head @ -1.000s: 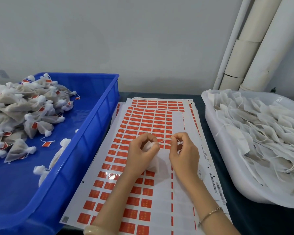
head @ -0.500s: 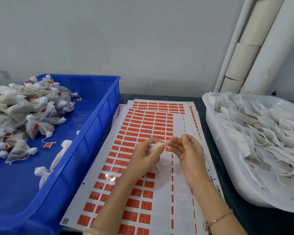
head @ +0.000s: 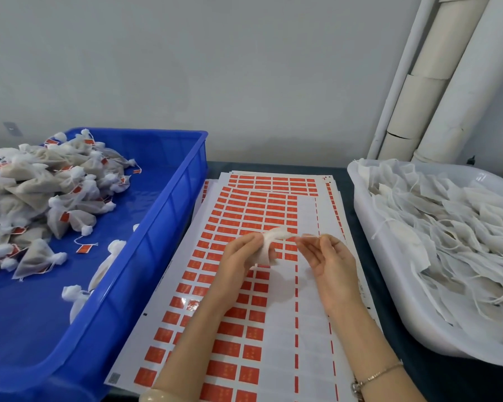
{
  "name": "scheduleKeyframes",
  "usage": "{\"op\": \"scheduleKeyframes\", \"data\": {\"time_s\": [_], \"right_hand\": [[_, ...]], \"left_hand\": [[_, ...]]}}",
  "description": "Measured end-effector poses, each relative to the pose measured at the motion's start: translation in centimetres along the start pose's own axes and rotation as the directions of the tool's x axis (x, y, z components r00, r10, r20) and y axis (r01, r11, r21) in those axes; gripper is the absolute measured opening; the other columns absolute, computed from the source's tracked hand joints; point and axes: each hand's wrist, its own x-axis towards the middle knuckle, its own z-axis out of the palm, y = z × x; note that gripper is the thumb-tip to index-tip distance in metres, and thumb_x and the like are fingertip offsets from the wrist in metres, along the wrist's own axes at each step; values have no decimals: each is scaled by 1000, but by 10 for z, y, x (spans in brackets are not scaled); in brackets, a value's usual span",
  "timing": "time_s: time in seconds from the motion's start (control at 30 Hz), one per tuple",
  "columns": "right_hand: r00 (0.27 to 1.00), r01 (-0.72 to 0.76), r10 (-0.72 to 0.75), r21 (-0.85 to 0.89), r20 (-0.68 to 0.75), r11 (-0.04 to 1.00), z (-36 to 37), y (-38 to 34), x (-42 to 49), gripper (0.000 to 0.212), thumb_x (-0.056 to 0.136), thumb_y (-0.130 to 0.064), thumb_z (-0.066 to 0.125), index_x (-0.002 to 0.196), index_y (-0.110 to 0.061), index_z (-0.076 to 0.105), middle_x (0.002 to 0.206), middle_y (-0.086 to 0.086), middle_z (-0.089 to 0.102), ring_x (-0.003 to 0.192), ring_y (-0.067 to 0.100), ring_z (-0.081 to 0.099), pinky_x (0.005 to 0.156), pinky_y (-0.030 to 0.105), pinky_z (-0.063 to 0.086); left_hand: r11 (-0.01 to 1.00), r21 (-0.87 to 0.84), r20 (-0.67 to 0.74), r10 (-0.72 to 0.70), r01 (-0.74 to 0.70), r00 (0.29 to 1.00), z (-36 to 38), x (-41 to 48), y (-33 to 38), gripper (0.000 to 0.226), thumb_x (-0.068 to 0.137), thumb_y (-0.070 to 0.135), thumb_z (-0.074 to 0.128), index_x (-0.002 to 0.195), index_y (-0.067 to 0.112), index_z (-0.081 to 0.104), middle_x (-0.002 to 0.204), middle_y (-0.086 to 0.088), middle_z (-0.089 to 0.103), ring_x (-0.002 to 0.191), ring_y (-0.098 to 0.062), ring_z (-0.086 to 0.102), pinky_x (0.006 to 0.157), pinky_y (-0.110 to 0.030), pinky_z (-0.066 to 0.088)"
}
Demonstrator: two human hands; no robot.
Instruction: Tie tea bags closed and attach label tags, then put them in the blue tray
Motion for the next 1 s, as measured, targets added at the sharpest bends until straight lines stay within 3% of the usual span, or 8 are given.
{"op": "scheduleKeyframes", "data": {"time_s": [0.13,0.27,0.37,0.47,0.53,0.7,0.83,1.0], "right_hand": [[990,83,-128,-469,-65,879,1,12,-1,10,97,-27,54,92,-21,61,79,-4,71,65,8,70,57,14,53],[957,261,-273,-699,98,666,3,17,-7,3,92,-30,60,91,-31,58,89,-20,62,78,1,62,68,7,46],[933,352,-274,-748,232,563,5,19,-10,7,91,-29,62,90,-34,58,88,-30,57,80,-6,58,67,0,39],[907,419,-261,-757,329,501,6,18,-11,9,90,-31,63,89,-36,57,87,-31,55,80,-6,58,70,0,38],[889,457,-270,-743,370,488,7,17,-12,8,89,-31,64,89,-36,57,88,-32,55,81,-6,59,69,-1,40],[848,530,-333,-625,413,573,10,14,-17,17,88,-25,66,83,-39,58,84,-24,62,90,-6,58,74,2,44],[817,568,-345,-550,461,612,13,13,-21,17,87,-21,68,85,-37,62,83,-22,65,84,1,63,72,8,49],[811,575,-362,-512,460,638,12,12,-22,17,86,-21,69,89,-37,64,87,-20,67,87,1,64,74,9,51]], "left_hand": [[946,-325,-26,-22,12,999,-2,6,3,38,83,32,58,108,4,63,91,-8,67,81,-18,66,76,-27,54],[912,-410,-82,-7,-27,997,-7,8,2,28,94,27,50,109,10,66,94,-7,69,79,-17,65,73,-24,53],[961,-263,-135,49,-84,990,-6,6,3,30,98,31,45,115,17,66,113,2,71,100,-16,67,81,-22,53],[991,-45,-232,112,-126,966,-2,3,1,22,91,39,52,100,30,70,99,16,72,97,-6,66,74,-12,51],[974,142,-235,205,-175,950,0,2,-2,17,92,36,54,98,32,70,90,16,71,90,-4,66,71,-9,50],[843,463,-162,383,-273,909,5,2,-13,28,91,13,61,113,31,62,109,22,60,105,1,58,82,-6,47],[653,664,-33,512,-364,859,4,4,-18,29,87,9,66,115,16,70,113,8,67,112,-11,54,93,-20,47],[577,711,45,532,-401,845,5,4,-18,23,88,19,63,109,16,73,111,5,70,111,-11,54,94,-21,43]]}}
